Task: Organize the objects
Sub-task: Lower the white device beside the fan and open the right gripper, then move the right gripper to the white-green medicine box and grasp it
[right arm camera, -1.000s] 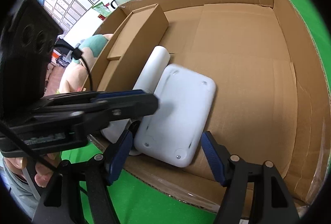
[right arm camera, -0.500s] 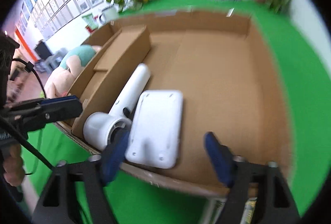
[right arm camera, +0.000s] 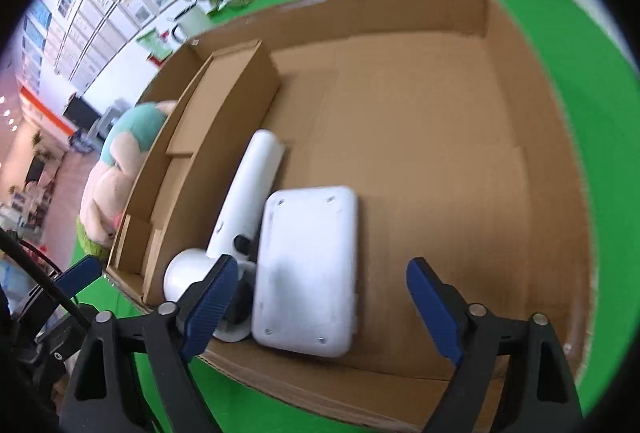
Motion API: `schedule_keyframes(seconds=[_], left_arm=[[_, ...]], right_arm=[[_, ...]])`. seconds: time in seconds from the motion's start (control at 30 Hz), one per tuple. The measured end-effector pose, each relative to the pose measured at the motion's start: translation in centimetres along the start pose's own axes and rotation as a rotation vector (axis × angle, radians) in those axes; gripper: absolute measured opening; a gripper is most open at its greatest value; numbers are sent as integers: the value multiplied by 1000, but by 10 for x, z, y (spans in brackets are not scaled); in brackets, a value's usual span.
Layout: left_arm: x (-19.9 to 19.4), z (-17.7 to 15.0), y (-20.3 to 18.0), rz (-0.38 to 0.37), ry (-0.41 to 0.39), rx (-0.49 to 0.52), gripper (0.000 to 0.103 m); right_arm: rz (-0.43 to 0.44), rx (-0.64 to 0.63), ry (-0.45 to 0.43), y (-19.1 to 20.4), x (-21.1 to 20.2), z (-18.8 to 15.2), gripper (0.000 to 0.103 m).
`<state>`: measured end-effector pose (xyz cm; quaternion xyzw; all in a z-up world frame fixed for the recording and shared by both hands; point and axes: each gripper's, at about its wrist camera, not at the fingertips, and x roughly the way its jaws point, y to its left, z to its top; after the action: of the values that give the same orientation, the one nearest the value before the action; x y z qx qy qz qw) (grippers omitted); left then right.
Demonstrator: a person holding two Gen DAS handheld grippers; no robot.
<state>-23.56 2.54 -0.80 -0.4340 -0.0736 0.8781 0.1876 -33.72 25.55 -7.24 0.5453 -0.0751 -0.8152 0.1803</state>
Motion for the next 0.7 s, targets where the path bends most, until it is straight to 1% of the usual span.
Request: schedule_keyframes(seconds=[0.1, 0.13, 0.27, 0.4, 0.43, 0.47, 0.5, 0.53, 0.6, 0.63, 0.67, 0.7], left_arm=[[-1, -3, 3, -1, 2, -9, 64], [-2, -4, 5, -2, 1, -10, 64], [-3, -8, 8, -10, 3, -20, 64], [-6, -11, 7, -11, 1, -22, 64], [-7, -12, 6, -8, -1, -18, 64], [-8, -12, 4, -3, -4, -12, 64], [-10, -12, 3, 4, -9, -5, 64], [-12, -13, 1, 14, -17, 3, 64], [-17, -14, -3, 40, -41, 24, 65], [-21, -15, -6, 75, -68, 44, 66], [-25, -17, -10, 114, -97, 65, 71], [-28, -19, -14, 156, -128, 86, 78]], right_arm=[[27, -16, 35, 6, 4, -6, 72], [30, -18, 47, 8, 5, -10, 70], [10, -65, 74, 18, 4, -20, 70], [29, -42, 67, 16, -3, -21, 69], [19, -45, 58, 17, -5, -21, 69], [-12, -55, 44, 18, -9, -22, 69], [-60, -70, 21, 20, -14, -24, 73], [-108, -83, -10, 22, -19, -27, 83], [-196, -118, -79, 28, -32, -36, 84], [-255, -140, -116, 32, -38, -44, 84], [-317, -163, -160, 36, -45, -53, 84], [-368, -182, -202, 40, -50, -63, 85]])
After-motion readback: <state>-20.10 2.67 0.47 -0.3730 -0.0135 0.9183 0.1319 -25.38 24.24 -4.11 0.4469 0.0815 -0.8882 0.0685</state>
